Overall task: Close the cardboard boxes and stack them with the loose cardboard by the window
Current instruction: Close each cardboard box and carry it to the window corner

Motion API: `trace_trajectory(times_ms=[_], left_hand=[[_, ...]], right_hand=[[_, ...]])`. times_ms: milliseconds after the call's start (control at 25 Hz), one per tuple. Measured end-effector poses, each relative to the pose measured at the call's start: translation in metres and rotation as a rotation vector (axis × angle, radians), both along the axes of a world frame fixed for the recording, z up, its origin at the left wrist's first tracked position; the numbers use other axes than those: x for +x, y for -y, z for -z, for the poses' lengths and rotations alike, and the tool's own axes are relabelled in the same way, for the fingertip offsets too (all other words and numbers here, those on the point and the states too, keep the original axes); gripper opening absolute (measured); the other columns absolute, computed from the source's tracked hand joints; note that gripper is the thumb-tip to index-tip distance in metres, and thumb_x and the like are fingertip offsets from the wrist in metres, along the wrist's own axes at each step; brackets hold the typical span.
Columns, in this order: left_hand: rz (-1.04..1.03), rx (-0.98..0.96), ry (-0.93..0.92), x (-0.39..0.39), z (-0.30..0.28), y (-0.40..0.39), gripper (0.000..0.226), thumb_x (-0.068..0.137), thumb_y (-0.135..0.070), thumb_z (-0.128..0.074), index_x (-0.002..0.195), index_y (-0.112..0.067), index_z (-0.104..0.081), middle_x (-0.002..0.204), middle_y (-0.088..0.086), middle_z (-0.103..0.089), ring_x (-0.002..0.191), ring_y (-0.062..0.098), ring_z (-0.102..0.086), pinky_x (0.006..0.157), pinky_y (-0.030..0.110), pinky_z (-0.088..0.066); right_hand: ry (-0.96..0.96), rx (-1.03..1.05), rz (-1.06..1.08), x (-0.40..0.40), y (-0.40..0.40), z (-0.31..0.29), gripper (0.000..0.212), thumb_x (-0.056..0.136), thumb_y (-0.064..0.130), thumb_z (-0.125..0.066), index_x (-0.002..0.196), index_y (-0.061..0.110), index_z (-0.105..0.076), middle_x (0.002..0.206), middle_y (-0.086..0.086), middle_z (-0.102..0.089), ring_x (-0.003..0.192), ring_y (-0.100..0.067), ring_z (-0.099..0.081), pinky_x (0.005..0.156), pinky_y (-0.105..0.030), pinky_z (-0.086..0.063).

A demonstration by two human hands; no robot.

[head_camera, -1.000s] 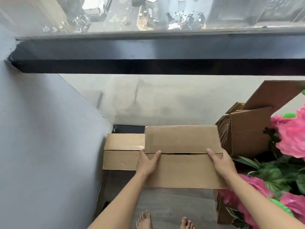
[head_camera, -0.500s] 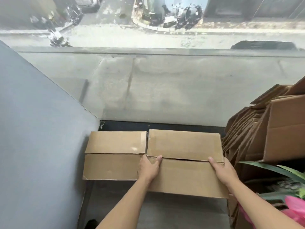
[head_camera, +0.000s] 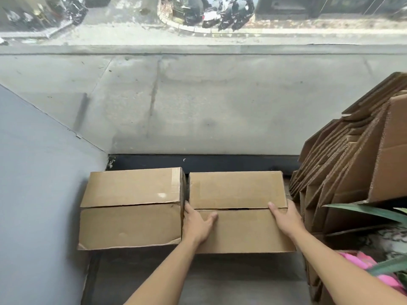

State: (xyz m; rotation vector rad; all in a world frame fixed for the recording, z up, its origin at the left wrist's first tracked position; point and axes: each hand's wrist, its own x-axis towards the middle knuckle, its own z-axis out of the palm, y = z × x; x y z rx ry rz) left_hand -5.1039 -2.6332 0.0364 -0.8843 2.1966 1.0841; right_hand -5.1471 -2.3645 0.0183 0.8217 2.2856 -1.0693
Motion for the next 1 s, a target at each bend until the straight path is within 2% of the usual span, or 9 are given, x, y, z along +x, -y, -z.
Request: trace_trajectory(times_ms=[120,200,280,360,440,600,720,880,1000], left_hand=[[0.137,-0.261,-0.143,0.012,-0.002,-0.02,0.113,0.088,-0.06,-0.063,0.157,-0.008,0.009,0.165,0.019,-0.005,0.151,0.034,-0.01,0.122,0.038,-0.012],[0.342,-0.502,-0.188,0.02,-0.001,-0.031,0.113,0.083,-0.074,-0.054,0.159,-0.017,0.008,0.165,0.022,0.006,0.152,0.04,0.005,0.123,0.044,0.006],[0.564,-0.586,-0.216,0.024,0.003,-0.033,0.112,0.079,-0.084,-0.043,0.158,-0.026,0.011,0.163,0.023,0.018,0.149,0.042,0.02,0.12,0.05,0.019],[0.708,-0.551,-0.209,0.023,0.011,-0.029,0.108,0.08,-0.088,-0.033,0.158,-0.031,0.014,0.161,0.019,0.028,0.148,0.038,0.028,0.121,0.05,0.016],[0.747,-0.535,-0.204,0.019,0.018,-0.017,0.108,0.08,-0.09,-0.029,0.158,-0.031,0.017,0.161,0.017,0.031,0.149,0.036,0.028,0.123,0.049,0.01],[0.764,-0.576,-0.18,0.013,0.02,0.006,0.104,0.083,-0.088,-0.027,0.157,-0.032,0.02,0.163,0.015,0.028,0.15,0.033,0.025,0.124,0.046,0.008],[0.811,-0.613,-0.147,0.013,0.008,0.01,0.098,0.089,-0.081,-0.03,0.159,-0.029,0.016,0.165,0.015,0.02,0.152,0.035,0.018,0.124,0.048,0.008],[0.915,-0.655,-0.123,0.028,-0.039,0.013,0.094,0.092,-0.075,-0.033,0.159,-0.028,0.013,0.166,0.016,0.013,0.153,0.036,0.013,0.123,0.053,0.006],[0.922,-0.639,-0.082,0.044,-0.092,0.019,0.092,0.093,-0.073,-0.033,0.159,-0.028,0.012,0.167,0.015,0.008,0.154,0.035,0.006,0.124,0.052,-0.001]], right_hand=[[-0.037,-0.008,0.083,0.007,0.003,-0.001,0.074,0.09,0.058,-0.06,0.148,0.019,-0.036,0.141,-0.01,-0.051,0.129,-0.033,-0.048,0.106,-0.043,-0.037],[-0.048,0.017,0.104,0.016,0.003,-0.001,0.073,0.092,0.06,-0.056,0.147,0.017,-0.037,0.143,-0.013,-0.049,0.13,-0.034,-0.046,0.107,-0.043,-0.035],[-0.05,0.037,0.079,0.022,0.003,0.0,0.07,0.093,0.06,-0.052,0.146,0.017,-0.04,0.142,-0.015,-0.05,0.131,-0.036,-0.045,0.108,-0.045,-0.035],[-0.054,0.061,0.048,0.021,0.001,0.002,0.066,0.095,0.058,-0.051,0.145,0.018,-0.042,0.141,-0.015,-0.052,0.13,-0.037,-0.045,0.108,-0.046,-0.035],[-0.056,0.077,0.024,0.018,0.003,0.007,0.061,0.096,0.055,-0.052,0.145,0.019,-0.043,0.141,-0.015,-0.052,0.13,-0.037,-0.045,0.107,-0.045,-0.035],[-0.023,0.062,-0.058,0.013,0.012,0.012,0.057,0.098,0.052,-0.051,0.145,0.023,-0.04,0.139,-0.013,-0.054,0.128,-0.037,-0.046,0.104,-0.046,-0.036],[0.044,0.093,-0.083,0.016,0.014,-0.001,0.067,0.095,0.056,-0.053,0.149,0.021,-0.034,0.142,-0.013,-0.051,0.13,-0.036,-0.046,0.104,-0.046,-0.037],[0.091,0.267,-0.189,0.045,0.021,-0.056,0.08,0.091,0.061,-0.055,0.152,0.019,-0.027,0.15,-0.013,-0.042,0.135,-0.035,-0.043,0.105,-0.043,-0.039],[0.085,0.392,-0.426,0.077,0.026,-0.111,0.077,0.092,0.063,-0.049,0.154,0.024,-0.025,0.15,-0.01,-0.04,0.133,-0.03,-0.044,0.103,-0.039,-0.04]])
